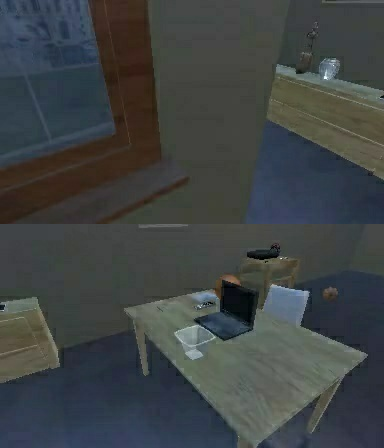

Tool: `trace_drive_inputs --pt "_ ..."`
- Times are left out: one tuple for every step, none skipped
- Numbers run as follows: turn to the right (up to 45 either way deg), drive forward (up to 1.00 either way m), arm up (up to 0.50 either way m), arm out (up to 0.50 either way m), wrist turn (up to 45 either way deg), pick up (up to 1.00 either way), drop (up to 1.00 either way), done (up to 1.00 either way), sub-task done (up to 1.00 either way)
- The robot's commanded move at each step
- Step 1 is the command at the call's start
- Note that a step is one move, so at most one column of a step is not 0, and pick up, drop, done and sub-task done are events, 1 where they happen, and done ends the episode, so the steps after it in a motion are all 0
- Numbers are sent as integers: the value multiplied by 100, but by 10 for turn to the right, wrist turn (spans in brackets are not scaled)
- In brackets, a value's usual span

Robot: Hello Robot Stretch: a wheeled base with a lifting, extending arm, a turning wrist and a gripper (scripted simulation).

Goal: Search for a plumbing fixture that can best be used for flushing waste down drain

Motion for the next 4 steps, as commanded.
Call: trace_drive_inputs --pt "450 0 0 0 0 0 0 0 0" --pt "90 0 0 0 0 0 0 0 0" --pt "0 100 0 0 0 0 0 0 0" --pt "0 80 0 0 0 0 0 0 0"
